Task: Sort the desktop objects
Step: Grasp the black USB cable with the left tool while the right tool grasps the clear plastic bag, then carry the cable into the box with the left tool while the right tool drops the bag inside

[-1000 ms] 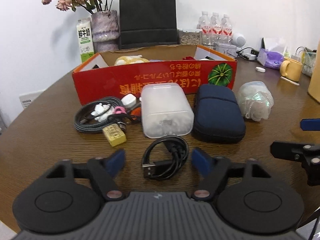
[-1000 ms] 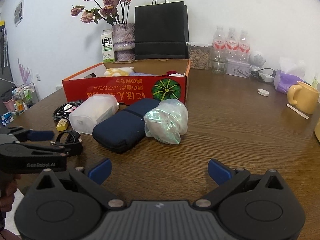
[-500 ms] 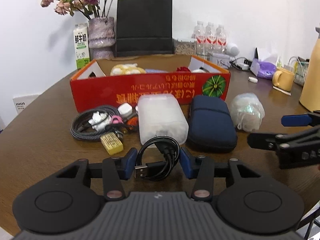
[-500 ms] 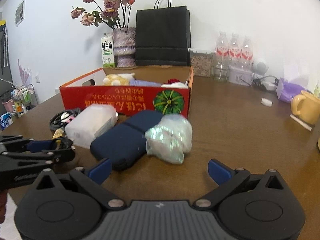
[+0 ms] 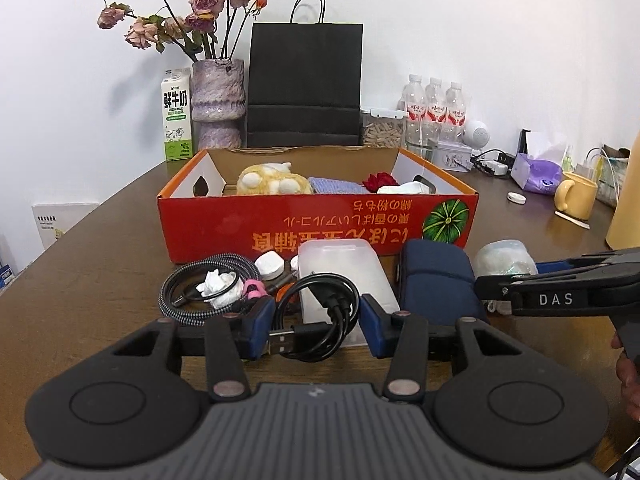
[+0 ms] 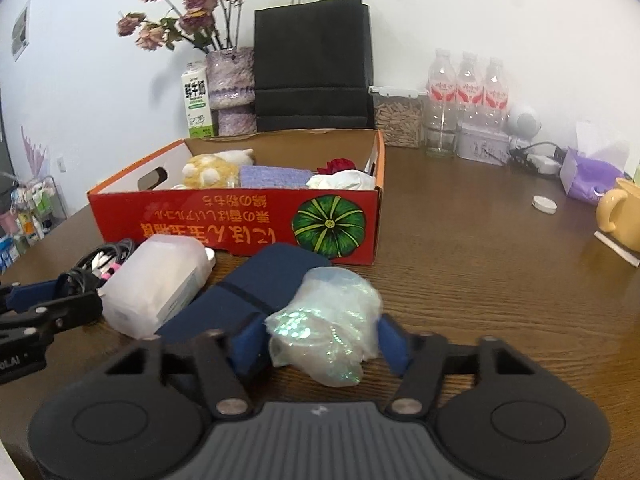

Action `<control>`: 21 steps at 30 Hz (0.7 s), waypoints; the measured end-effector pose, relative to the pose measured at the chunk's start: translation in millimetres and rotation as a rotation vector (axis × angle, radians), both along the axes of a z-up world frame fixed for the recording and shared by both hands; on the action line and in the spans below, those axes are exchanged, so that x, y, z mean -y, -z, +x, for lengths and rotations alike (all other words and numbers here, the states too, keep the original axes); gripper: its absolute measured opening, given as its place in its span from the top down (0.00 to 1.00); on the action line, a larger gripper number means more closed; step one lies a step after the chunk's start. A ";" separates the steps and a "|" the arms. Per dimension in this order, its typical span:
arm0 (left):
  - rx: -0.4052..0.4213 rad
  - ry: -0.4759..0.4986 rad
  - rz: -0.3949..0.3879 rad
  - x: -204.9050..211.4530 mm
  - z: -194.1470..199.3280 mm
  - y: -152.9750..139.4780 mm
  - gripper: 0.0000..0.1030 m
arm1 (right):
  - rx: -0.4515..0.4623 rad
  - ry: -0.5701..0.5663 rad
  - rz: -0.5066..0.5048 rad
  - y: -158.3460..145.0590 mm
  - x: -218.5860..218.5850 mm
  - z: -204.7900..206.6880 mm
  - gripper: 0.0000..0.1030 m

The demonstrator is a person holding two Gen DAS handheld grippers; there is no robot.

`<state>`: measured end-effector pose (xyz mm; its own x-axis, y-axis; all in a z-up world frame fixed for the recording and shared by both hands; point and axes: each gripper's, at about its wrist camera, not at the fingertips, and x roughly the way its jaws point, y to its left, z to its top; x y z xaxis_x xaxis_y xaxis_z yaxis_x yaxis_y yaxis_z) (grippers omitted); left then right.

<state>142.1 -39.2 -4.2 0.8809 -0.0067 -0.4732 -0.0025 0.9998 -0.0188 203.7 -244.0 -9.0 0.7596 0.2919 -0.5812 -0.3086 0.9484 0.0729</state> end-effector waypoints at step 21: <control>0.120 -0.001 -0.010 -17.4 10.8 -34.9 0.55 | 0.143 -0.007 0.054 -50.4 -4.4 -1.5 0.62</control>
<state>152.9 -21.8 30.7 0.9313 -0.0101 -0.3641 -0.0005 0.9996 -0.0290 202.2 -239.6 41.5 0.8315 0.3249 -0.4507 -0.3258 0.9422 0.0782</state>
